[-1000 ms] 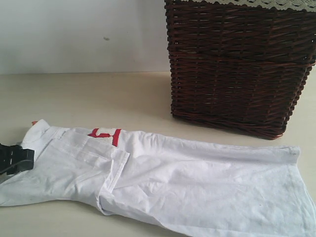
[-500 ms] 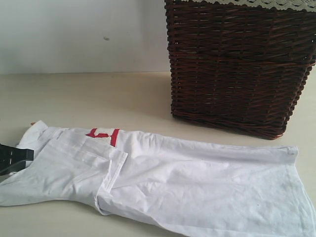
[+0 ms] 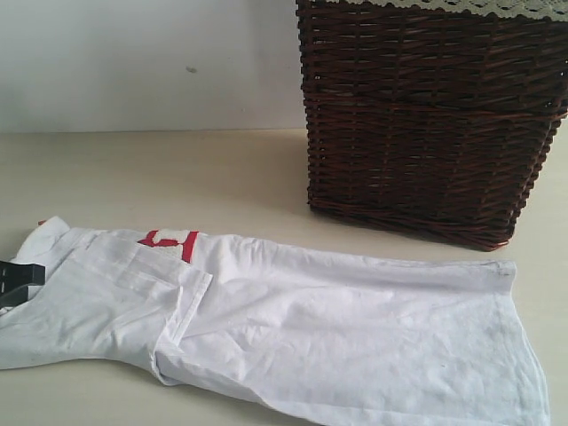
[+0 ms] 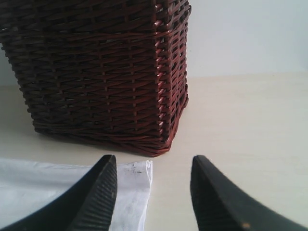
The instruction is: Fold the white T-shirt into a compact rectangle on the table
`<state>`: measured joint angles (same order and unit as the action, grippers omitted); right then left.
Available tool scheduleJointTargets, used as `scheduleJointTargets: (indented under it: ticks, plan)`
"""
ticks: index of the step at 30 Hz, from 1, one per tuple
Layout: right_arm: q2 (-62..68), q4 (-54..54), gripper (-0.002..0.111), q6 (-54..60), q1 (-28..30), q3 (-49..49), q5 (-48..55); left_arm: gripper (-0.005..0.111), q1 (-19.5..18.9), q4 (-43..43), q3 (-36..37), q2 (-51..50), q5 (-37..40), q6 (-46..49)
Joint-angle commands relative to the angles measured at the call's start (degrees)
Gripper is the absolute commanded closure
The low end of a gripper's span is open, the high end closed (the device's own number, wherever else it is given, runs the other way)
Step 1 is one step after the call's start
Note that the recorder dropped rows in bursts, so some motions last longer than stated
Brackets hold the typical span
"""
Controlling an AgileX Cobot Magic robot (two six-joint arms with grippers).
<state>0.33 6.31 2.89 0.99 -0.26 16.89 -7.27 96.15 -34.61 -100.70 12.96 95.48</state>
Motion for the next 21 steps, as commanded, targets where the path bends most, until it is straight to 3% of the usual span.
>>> scheduleJointTargets:
  ticks: [1, 7, 10, 18, 21]
  plan:
    - [-0.3, -0.2, 0.061, 0.0, 0.3, 0.3, -0.7, 0.096, -0.2, 0.3, 0.4, 0.6, 1.3, -0.3]
    - [-0.3, -0.2, 0.061, 0.0, 0.3, 0.3, -0.7, 0.064, -0.2, 0.3, 0.4, 0.6, 1.8, 0.1]
    - [-0.3, -0.2, 0.061, 0.0, 0.3, 0.3, -0.7, 0.055, -0.2, 0.0, 0.4, 0.2, 2.4, 0.1]
    - [-0.3, -0.2, 0.061, 0.0, 0.3, 0.3, -0.7, 0.057, -0.2, 0.0, 0.4, -2.6, 3.7, 0.2]
    - [-0.3, -0.2, 0.061, 0.0, 0.3, 0.3, -0.7, 0.072, -0.2, 0.2, 0.4, -2.6, 3.0, 0.2]
